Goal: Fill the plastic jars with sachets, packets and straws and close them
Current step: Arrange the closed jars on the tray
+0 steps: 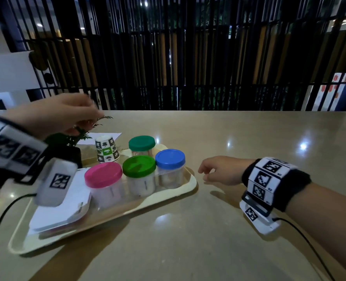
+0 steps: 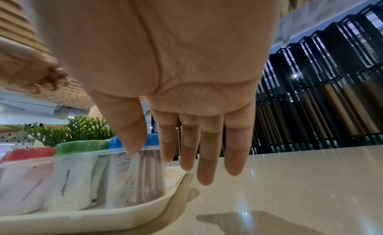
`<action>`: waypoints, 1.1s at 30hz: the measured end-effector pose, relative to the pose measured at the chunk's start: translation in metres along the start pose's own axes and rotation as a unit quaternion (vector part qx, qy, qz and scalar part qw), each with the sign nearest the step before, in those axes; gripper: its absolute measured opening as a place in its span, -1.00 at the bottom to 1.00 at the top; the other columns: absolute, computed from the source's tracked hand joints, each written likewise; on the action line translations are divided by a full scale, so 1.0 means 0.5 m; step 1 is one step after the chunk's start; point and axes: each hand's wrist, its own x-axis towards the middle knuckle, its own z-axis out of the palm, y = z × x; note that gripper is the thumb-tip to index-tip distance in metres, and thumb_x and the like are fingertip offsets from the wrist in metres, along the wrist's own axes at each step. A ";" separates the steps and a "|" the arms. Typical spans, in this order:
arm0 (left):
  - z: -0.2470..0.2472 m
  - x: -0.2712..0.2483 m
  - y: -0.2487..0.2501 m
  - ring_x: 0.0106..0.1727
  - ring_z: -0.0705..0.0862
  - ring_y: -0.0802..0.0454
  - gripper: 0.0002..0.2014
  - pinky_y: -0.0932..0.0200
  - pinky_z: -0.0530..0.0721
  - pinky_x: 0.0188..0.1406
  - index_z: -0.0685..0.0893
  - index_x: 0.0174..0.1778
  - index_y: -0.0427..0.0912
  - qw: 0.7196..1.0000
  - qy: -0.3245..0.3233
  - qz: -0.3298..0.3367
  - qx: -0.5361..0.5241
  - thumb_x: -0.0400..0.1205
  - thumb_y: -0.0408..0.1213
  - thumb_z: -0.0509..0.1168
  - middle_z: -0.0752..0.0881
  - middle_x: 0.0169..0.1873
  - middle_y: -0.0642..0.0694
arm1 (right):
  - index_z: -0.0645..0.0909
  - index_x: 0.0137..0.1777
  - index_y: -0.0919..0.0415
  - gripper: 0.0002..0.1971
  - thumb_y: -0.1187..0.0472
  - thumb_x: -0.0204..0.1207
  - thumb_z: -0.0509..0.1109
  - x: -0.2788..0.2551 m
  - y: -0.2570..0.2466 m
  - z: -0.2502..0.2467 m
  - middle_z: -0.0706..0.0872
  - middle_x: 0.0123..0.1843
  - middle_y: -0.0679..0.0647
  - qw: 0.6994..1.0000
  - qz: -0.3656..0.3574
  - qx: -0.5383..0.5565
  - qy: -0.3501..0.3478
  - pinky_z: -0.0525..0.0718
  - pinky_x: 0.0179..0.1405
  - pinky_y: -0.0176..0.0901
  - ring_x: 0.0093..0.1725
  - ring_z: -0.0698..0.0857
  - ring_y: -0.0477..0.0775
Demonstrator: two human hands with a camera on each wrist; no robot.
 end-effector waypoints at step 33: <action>0.077 0.002 -0.353 0.32 0.57 -0.43 -0.01 -0.34 0.60 0.30 0.42 0.52 -0.21 0.927 -0.073 -0.342 -0.136 0.22 0.23 0.47 0.53 0.38 -0.38 | 0.50 0.49 0.02 -0.60 0.11 0.66 0.23 0.036 0.047 0.040 0.52 0.48 0.00 0.993 0.006 -0.113 -0.044 0.40 0.41 -0.16 0.43 0.50 0.04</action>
